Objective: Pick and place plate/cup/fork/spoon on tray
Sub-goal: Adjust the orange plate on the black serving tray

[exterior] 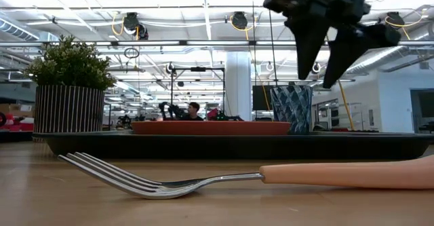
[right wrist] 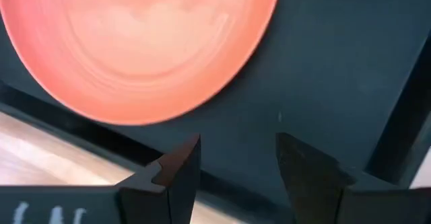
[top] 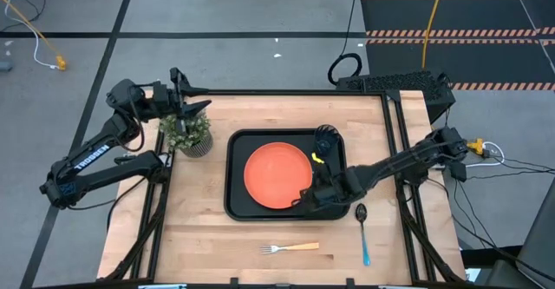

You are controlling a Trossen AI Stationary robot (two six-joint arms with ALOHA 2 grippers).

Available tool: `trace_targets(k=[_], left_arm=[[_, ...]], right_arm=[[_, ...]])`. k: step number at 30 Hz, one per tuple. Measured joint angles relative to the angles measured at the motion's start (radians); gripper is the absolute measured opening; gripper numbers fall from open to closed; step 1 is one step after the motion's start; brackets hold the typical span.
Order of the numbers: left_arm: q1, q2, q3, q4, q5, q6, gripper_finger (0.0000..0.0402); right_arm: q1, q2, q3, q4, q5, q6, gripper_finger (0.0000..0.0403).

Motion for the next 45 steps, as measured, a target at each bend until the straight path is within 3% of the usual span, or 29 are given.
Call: trace_targets(k=[6, 12, 17, 20, 32, 40, 45], left_arm=[[0.0, -0.022, 0.0, -0.029, 0.0, 0.008, 0.0145], [0.0, -0.02, 0.0, -0.033, 0.0, 0.022, 0.0145], [0.0, -0.02, 0.0, -0.035, 0.0, 0.023, 0.0145], [0.0, -0.02, 0.0, -0.035, 0.0, 0.023, 0.0145], [-0.001, -0.019, 0.0, -0.031, 0.0, 0.029, 0.0145], [-0.002, -0.019, 0.0, -0.029, 0.0, 0.029, 0.0145], [-0.002, -0.019, 0.0, -0.028, 0.0, 0.029, 0.0145]], right_arm=[[-0.006, 0.0, -0.045, 0.095, 0.0, -0.058, 0.0183], [-0.013, 0.0, -0.14, 0.352, 0.007, -0.211, 0.0183], [-0.021, 0.0, -0.194, 0.535, 0.009, -0.198, 0.0183], [-0.014, -0.002, -0.194, 0.572, 0.075, -0.176, 0.0181], [-0.038, -0.063, -0.026, 0.485, 0.106, -0.348, 0.0154], [-0.039, -0.062, 0.164, 0.165, 0.118, -0.373, 0.0126], [-0.057, -0.019, 0.215, 0.024, 0.101, -0.344, 0.0109]])
